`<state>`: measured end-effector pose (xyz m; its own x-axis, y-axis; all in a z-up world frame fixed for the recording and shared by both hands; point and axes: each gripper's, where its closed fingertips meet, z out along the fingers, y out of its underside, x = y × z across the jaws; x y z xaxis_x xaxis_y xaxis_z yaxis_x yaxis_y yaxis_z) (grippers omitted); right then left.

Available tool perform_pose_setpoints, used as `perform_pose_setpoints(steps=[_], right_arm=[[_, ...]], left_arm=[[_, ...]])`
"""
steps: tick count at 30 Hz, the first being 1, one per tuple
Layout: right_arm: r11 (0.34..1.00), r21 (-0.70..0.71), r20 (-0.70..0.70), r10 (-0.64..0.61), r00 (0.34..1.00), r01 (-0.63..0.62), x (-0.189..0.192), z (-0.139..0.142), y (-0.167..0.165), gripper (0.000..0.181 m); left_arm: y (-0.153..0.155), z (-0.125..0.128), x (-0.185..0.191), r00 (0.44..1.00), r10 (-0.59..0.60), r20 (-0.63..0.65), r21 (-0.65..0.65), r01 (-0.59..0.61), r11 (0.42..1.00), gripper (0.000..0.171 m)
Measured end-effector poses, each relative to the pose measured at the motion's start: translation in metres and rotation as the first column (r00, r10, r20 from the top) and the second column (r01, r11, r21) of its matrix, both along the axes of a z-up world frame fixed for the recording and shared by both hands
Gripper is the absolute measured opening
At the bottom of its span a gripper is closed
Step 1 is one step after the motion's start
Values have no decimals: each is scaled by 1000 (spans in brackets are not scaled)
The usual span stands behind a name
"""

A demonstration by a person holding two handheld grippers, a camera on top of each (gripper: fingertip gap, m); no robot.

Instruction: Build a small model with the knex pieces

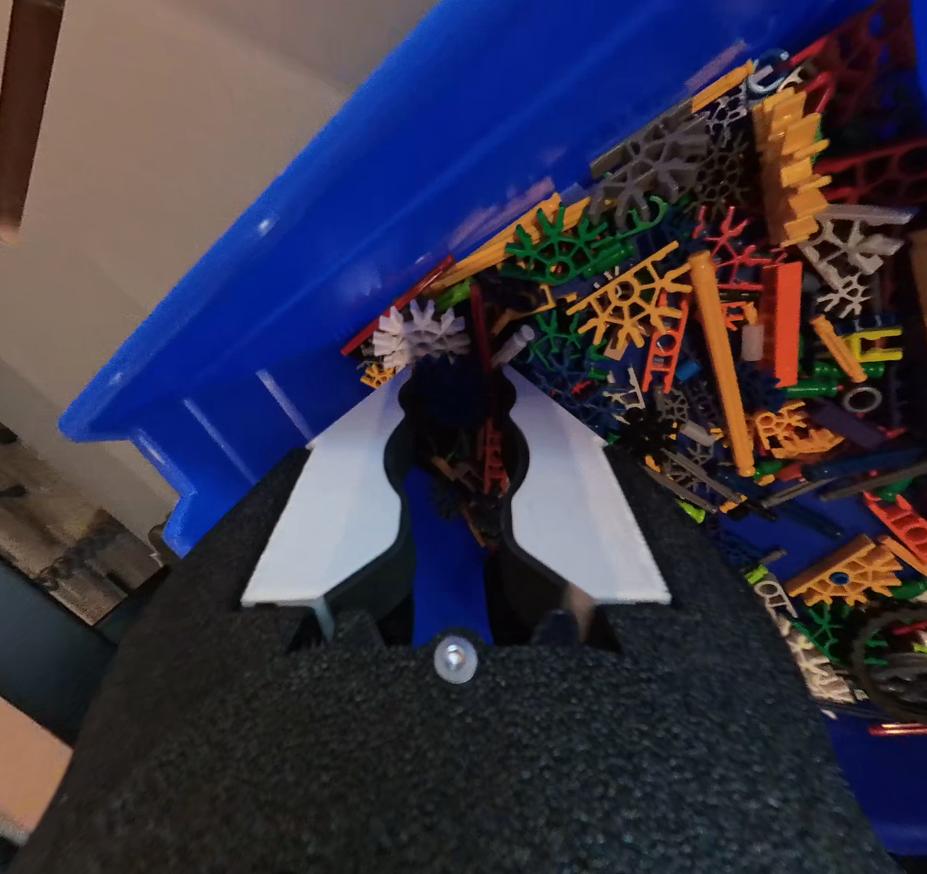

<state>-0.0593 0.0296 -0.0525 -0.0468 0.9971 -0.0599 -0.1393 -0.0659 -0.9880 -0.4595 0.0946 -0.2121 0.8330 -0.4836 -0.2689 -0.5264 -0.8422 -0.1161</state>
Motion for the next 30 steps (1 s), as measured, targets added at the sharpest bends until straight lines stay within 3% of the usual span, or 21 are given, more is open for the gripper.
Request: perform_pose_setpoints(steps=[11,23,30], right_arm=[[1000,2,1,3,1000,-3,0,0,-1,29],[1000,1,-4,2,1000,-2,1,1,0,29],[1000,3,-8,1,1000,-1,1,3,0,29]], left_arm=[[-4,8,0,1000,-21,-1,22,21,1000,11],[2,25,-14,998,-5,-56,102,11,995,4],[3,40,-12,1000,19,20,174,-22,984,4]])
